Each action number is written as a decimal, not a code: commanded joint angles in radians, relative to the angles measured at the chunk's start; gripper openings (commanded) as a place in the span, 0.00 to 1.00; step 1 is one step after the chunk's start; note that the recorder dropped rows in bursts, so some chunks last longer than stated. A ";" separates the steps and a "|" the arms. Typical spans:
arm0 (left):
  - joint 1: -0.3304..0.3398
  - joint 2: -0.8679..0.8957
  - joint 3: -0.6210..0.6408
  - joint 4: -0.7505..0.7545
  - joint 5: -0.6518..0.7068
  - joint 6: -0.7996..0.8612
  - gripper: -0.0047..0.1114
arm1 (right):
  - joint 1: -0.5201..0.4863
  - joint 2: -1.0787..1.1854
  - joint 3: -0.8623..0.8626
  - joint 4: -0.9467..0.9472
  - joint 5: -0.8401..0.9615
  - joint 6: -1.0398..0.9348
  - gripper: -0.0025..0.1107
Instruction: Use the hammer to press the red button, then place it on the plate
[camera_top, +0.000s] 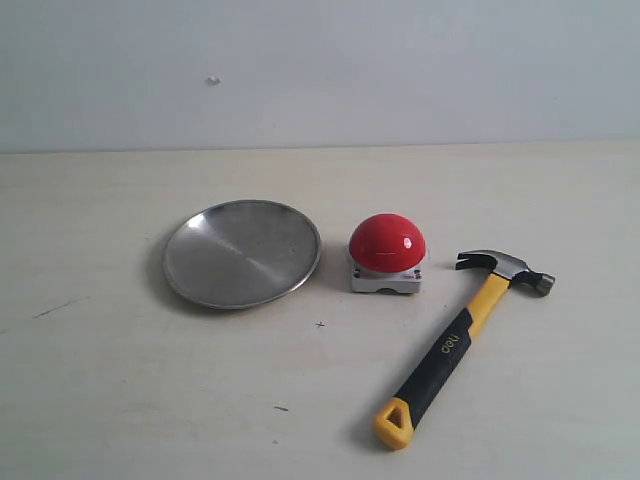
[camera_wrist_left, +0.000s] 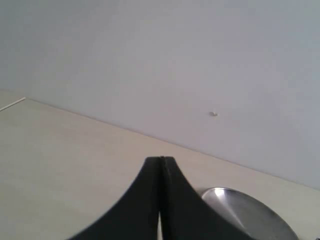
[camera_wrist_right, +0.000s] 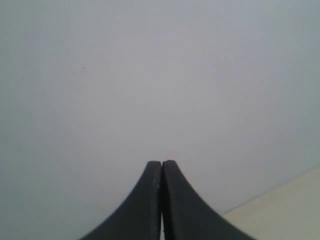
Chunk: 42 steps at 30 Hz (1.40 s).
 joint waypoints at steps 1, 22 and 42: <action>0.001 -0.008 0.004 0.002 -0.003 -0.002 0.04 | -0.066 -0.062 -0.005 -0.149 0.074 -0.012 0.02; 0.001 -0.008 0.004 0.002 -0.003 -0.002 0.04 | -0.100 -0.252 -0.005 -0.095 0.408 0.046 0.02; 0.001 -0.008 0.004 0.002 -0.003 -0.002 0.04 | -0.100 -0.251 -0.005 -0.095 0.408 0.053 0.02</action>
